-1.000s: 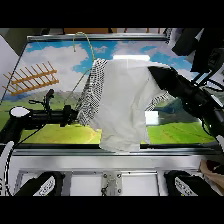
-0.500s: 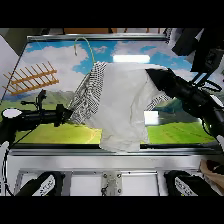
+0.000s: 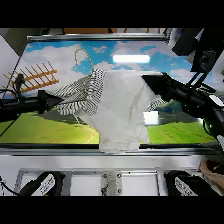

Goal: Fold the clothes and pants, and hang the long-sleeved shirts on hangers.

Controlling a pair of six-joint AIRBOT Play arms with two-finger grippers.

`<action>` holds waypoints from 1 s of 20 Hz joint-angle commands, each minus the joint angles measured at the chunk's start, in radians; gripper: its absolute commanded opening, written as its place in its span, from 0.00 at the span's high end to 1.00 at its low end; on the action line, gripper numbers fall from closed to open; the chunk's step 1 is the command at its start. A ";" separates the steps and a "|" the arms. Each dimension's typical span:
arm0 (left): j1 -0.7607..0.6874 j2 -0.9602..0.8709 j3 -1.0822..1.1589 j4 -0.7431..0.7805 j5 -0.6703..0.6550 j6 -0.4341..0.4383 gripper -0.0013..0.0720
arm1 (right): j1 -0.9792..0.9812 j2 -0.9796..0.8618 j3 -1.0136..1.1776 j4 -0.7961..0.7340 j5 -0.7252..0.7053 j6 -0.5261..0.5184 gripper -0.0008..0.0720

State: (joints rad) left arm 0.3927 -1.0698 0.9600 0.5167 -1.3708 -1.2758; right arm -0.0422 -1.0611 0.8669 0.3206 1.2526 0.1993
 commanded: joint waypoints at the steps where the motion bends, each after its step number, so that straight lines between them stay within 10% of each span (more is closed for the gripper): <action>1: -0.003 0.001 0.142 0.037 -0.031 -0.036 0.97 | 0.000 0.001 0.000 -0.070 0.012 -0.023 0.98; 8: -0.156 0.001 0.415 0.071 -0.071 -0.100 0.97 | -0.002 -0.002 -0.114 -0.074 0.139 -0.174 0.98; 20: -0.269 -0.058 0.698 0.584 -0.108 -0.267 0.97 | -0.064 0.015 -0.240 -0.023 0.282 -0.228 0.98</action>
State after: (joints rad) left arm 0.1299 -1.0939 1.6363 1.0164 -1.4597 -1.5131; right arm -0.0990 -1.0576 0.6319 0.3012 1.5200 -0.0265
